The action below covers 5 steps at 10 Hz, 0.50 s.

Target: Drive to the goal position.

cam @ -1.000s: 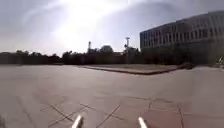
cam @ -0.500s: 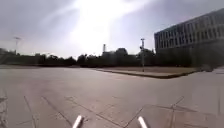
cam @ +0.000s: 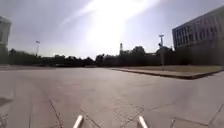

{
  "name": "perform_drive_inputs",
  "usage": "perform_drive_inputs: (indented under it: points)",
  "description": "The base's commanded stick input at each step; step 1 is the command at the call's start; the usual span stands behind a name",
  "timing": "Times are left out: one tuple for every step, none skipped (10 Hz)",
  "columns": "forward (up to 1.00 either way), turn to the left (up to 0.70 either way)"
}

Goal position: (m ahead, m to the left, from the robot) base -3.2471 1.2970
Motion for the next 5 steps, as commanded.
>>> perform_drive_inputs:
  points:
    - [0.99, 0.05]
    - [0.99, 0.40]
    - [1.00, 0.40]
    - [1.00, 0.40]
    - [1.00, 0.25]
